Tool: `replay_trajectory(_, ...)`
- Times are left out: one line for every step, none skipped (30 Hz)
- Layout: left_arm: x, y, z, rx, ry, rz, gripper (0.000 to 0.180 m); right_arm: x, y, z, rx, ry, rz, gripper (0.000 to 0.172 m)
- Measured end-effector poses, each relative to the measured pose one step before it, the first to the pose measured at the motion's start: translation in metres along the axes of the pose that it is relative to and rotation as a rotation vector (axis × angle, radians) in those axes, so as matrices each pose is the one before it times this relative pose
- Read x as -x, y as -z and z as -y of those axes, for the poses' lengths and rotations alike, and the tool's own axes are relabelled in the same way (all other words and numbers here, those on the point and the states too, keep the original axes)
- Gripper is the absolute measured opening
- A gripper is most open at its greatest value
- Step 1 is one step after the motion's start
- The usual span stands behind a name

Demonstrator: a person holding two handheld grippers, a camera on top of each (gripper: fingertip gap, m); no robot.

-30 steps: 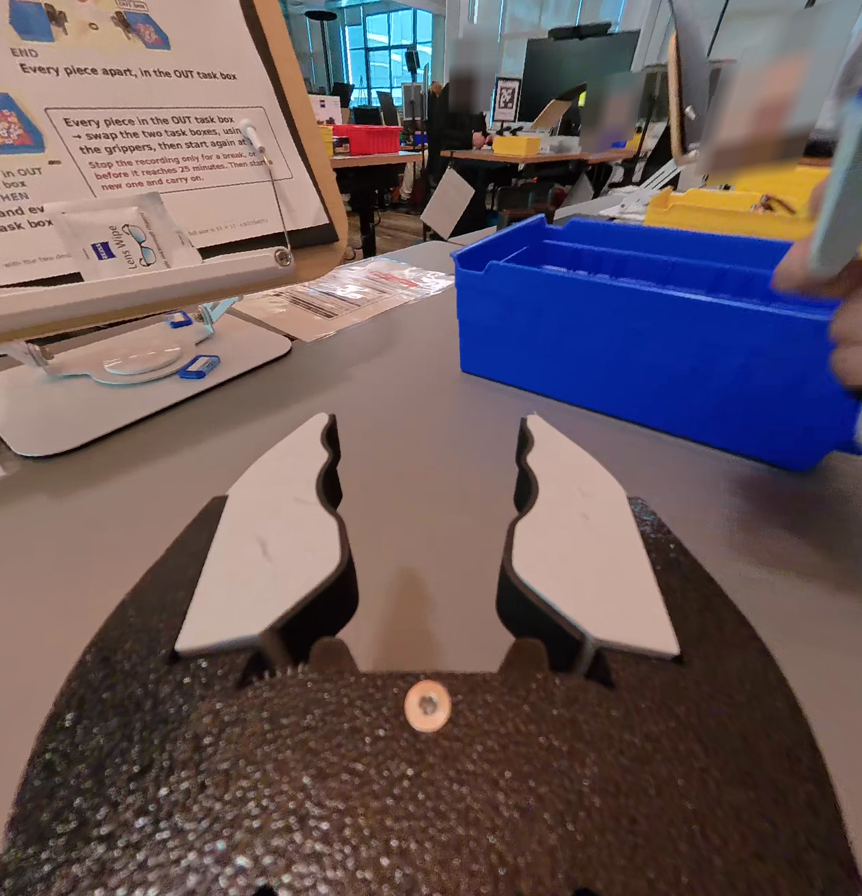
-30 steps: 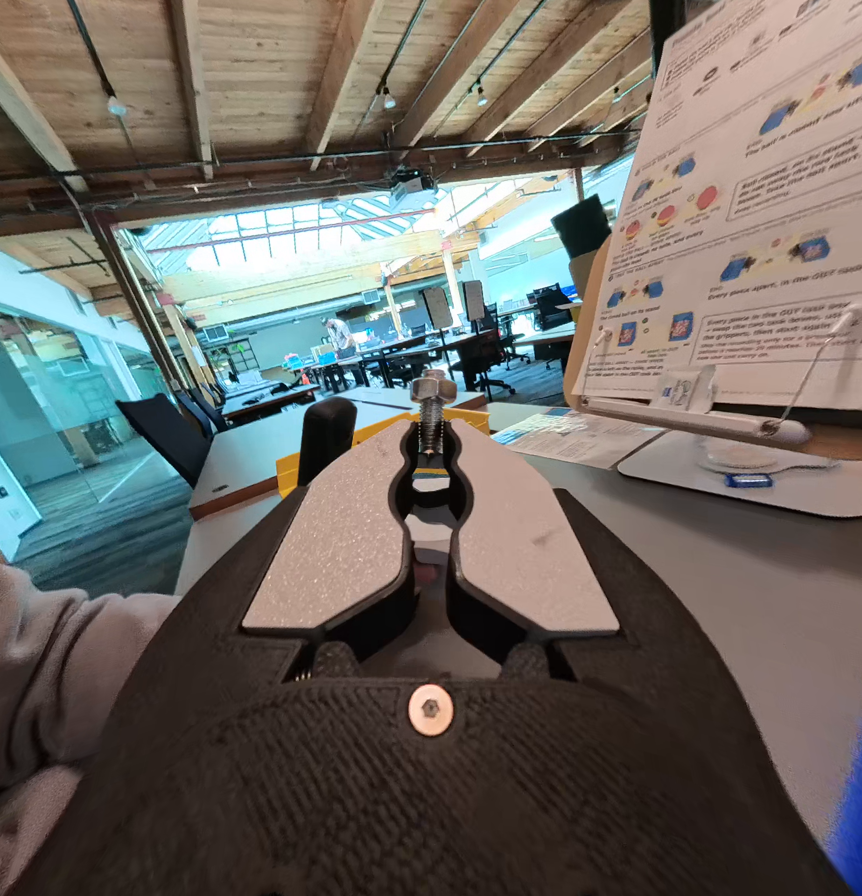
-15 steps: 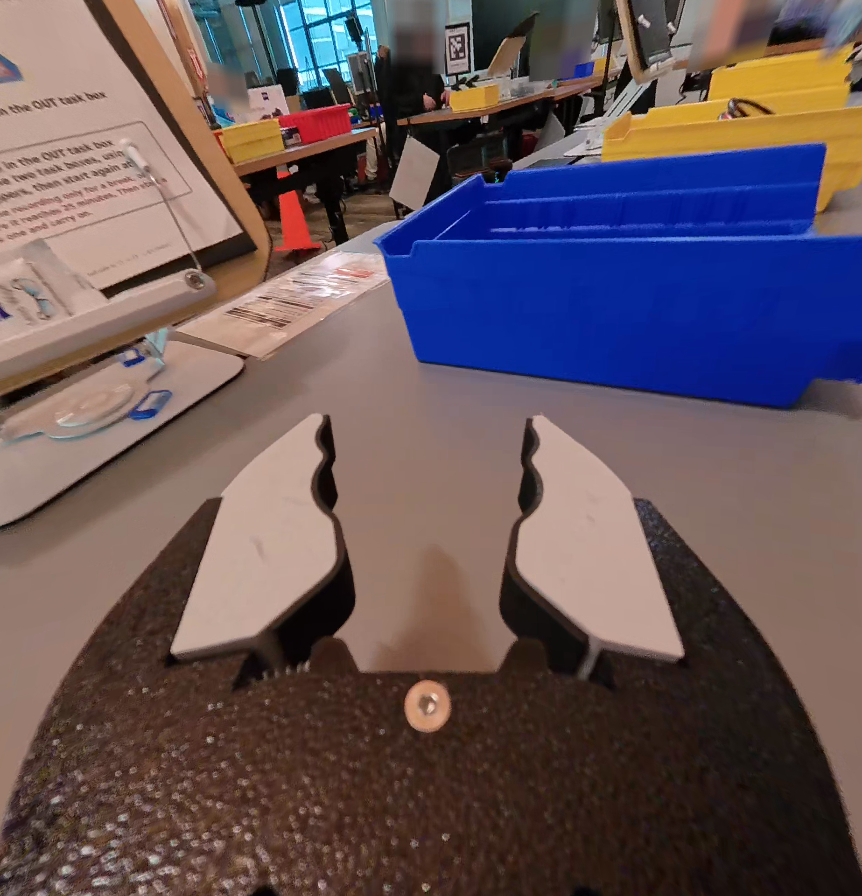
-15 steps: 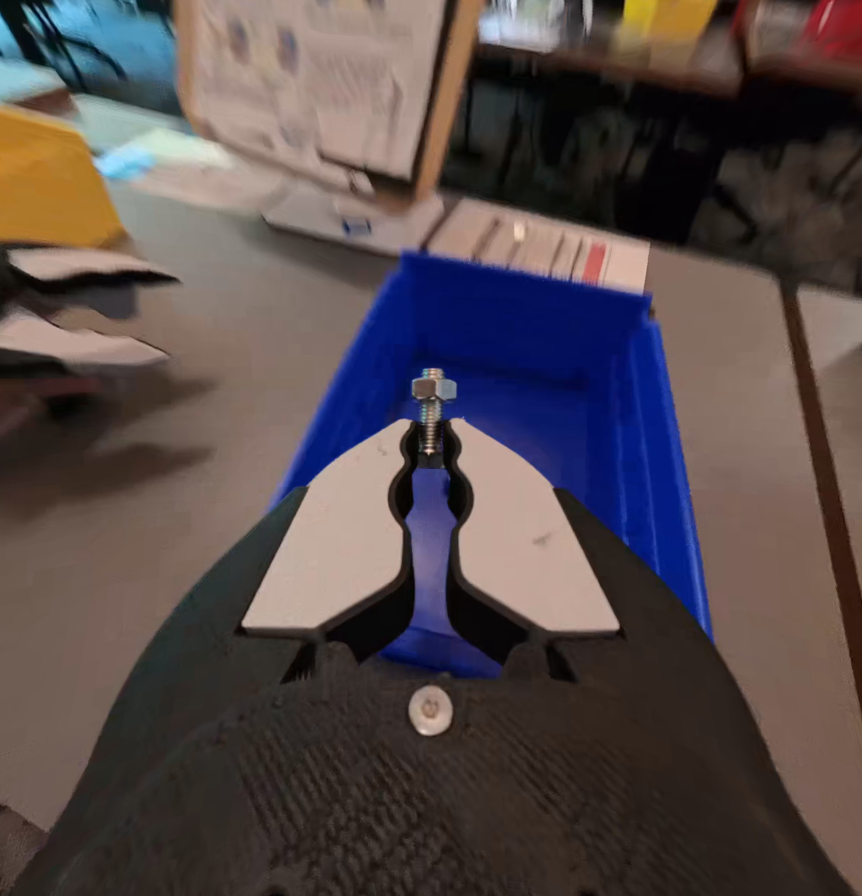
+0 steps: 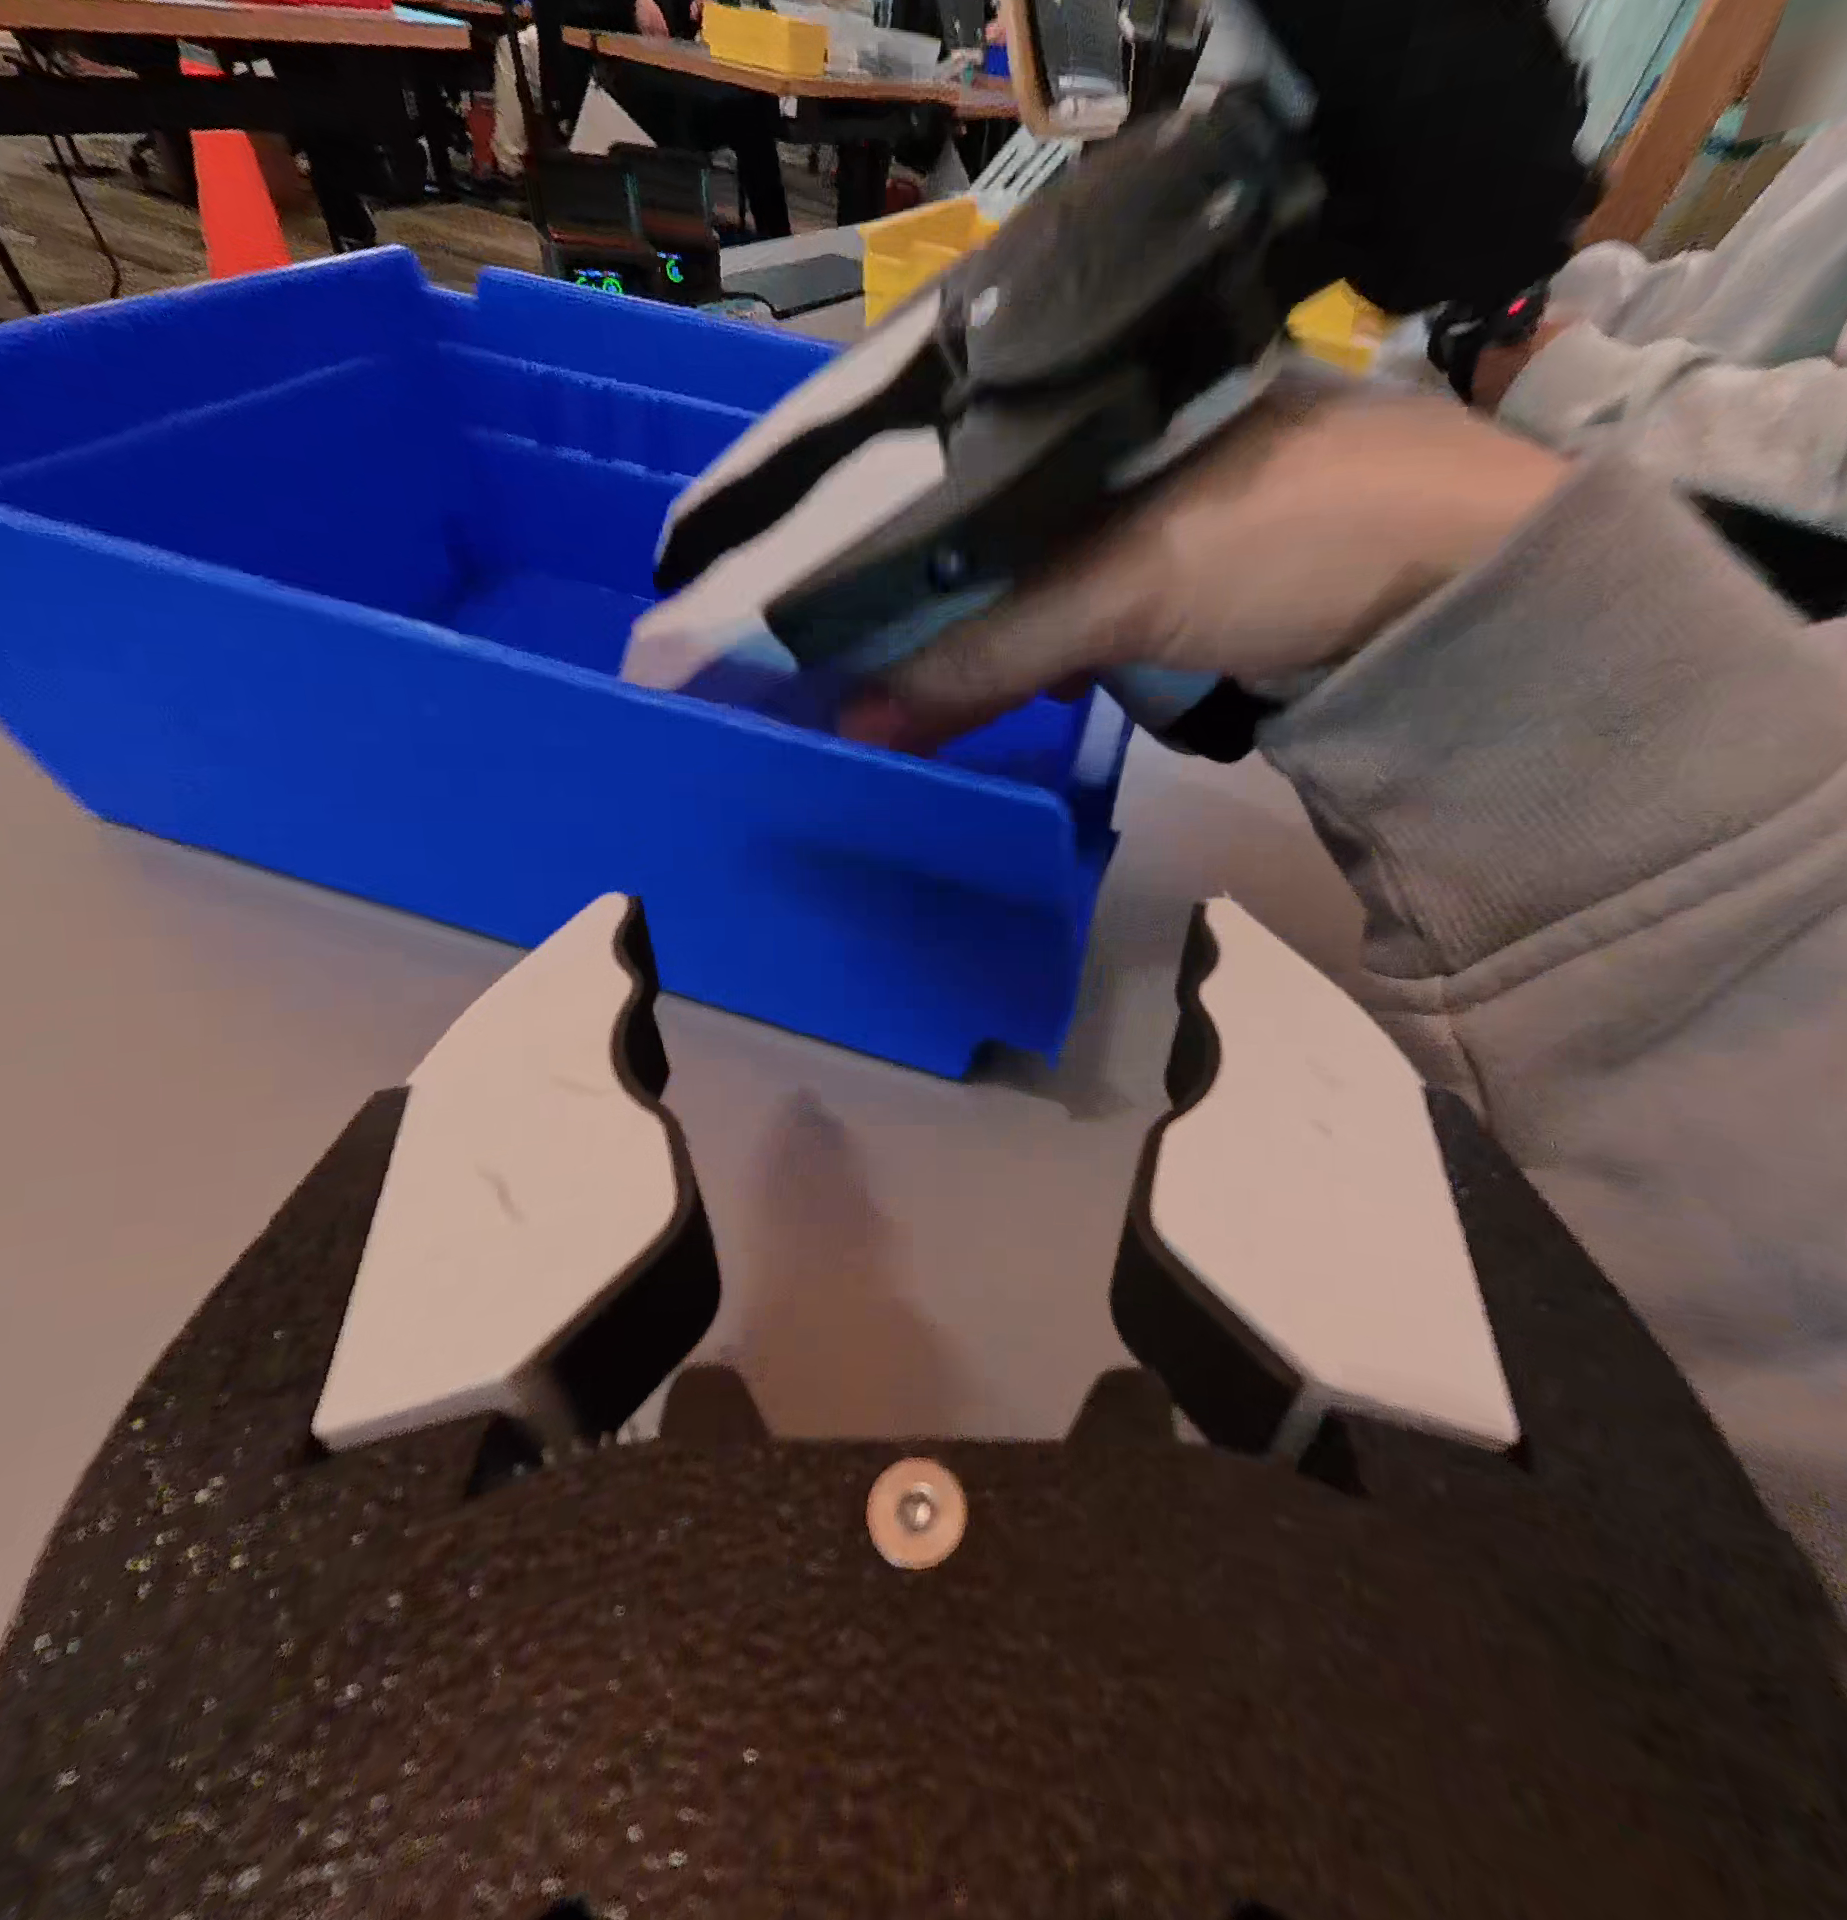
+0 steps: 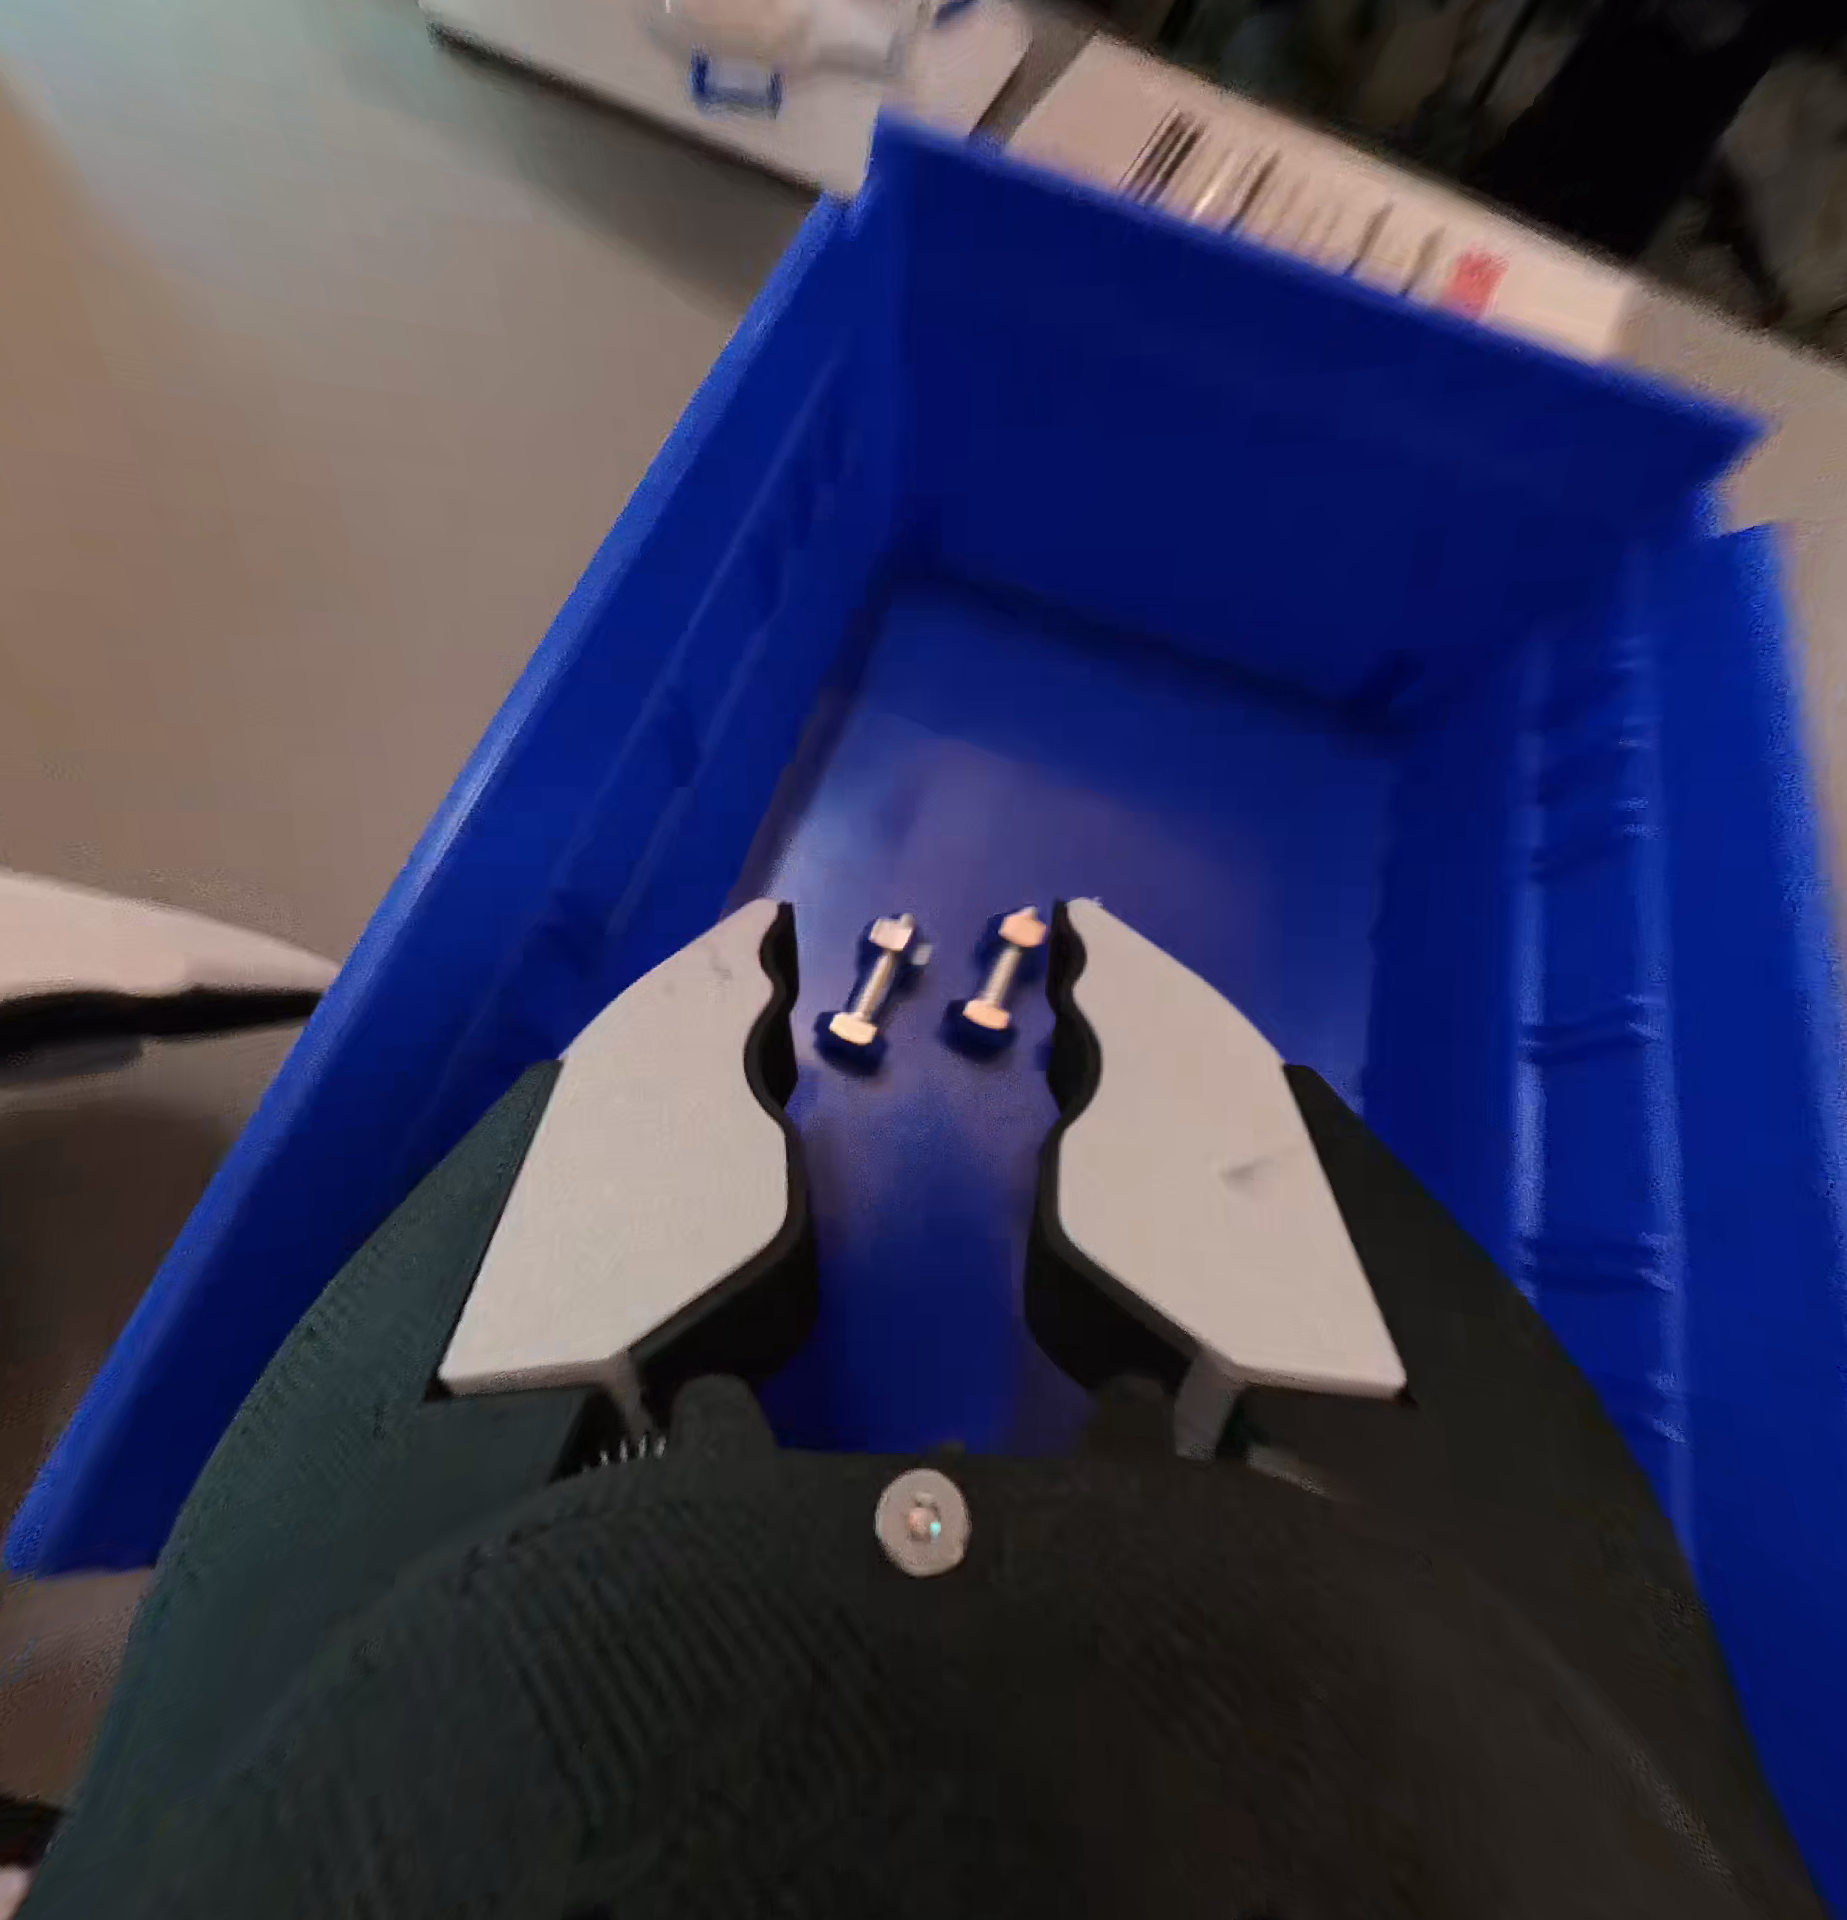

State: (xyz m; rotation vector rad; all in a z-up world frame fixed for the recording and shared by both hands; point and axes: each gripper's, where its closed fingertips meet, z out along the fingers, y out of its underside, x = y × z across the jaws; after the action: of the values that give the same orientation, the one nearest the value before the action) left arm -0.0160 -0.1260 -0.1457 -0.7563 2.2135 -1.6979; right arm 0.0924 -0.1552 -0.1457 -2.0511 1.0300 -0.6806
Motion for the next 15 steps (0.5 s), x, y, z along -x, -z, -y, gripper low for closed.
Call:
replay_trajectory(-0.00105,-0.00627,0.00036,0.0069,-0.0154,0.0341,0.096,-0.00827,0.01017,0.00734,-0.0461,-0.0206,-0.0386,0.049)
replay_trajectory(0.00318,-0.00512,0.00205,-0.0039,-0.012,0.0515,0.096,-0.00818,0.01063,0.00814,-0.0478,-0.0225,-0.0384,0.052)
replay_trajectory(0.00451,-0.00444,0.00315,-0.0103,-0.0041,0.0507,0.097,-0.00695,0.01076,0.0092,-0.0515,-0.0154,-0.0312,0.056)
replay_trajectory(0.00288,-0.00435,0.00249,-0.0024,0.0042,0.0319,0.096,-0.00552,0.01071,0.00972,-0.0521,-0.0086,-0.025,0.058)
replay_trajectory(0.00241,-0.00456,0.00108,0.0097,0.0039,0.0211,0.096,-0.00424,0.0103,0.00993,-0.0506,-0.0034,-0.0195,0.061)
replay_trajectory(0.00355,-0.00506,-0.00015,0.0137,-0.0047,0.0224,0.094,-0.00359,0.00922,0.00968,-0.0479,-0.0018,-0.0163,0.065)
replay_trajectory(0.0032,-0.00533,-0.00026,0.0086,-0.0047,0.0146,0.096,-0.003,0.00813,0.00868,-0.041,-0.0039,-0.0143,0.069)
replay_trajectory(0.00178,-0.00448,-0.00026,0.0052,0.0097,0.003,0.099,-0.00207,0.00701,0.00725,-0.0311,-0.0058,-0.0083,0.07)
replay_trajectory(0.00186,-0.0031,-0.00081,0.0105,0.0141,0.0014,0.097,-0.00114,0.0058,0.00631,-0.0269,-0.0084,-0.0032,0.071)
replay_trajectory(0.00381,-0.00115,-0.00061,0.0138,-0.0018,0.0101,0.094,-0.00047,0.00472,0.00609,-0.0282,-0.013,-0.0016,0.073)
replay_trajectory(0.00699,0.00024,0.00004,0.0095,-0.0221,0.0224,0.084,0.00104,0.00392,0.00624,-0.0308,-0.0193,0.0073,0.073)
replay_trajectory(0.0105,0.00165,0.00026,-0.0003,-0.0263,0.0313,0.071,0.00328,0.00318,0.00557,-0.0283,-0.0245,0.0218,0.071)
replay_trajectory(0.0137,0.0021,-0.00098,-0.002,-0.0116,0.0323,0.055,0.0054,0.00265,0.00488,-0.0246,-0.0255,0.0358,0.07)
replay_trajectory(0.01607,0.00136,-0.00195,-0.0028,0.0008,0.0279,0.039,0.00588,0.00236,0.00478,-0.0241,-0.0248,0.0385,0.068)
replay_trajectory(0.01818,0.00105,-0.00202,-0.0018,0.002,0.0252,0.027,0.00521,0.00181,0.00429,-0.0215,-0.0214,0.0336,0.066)
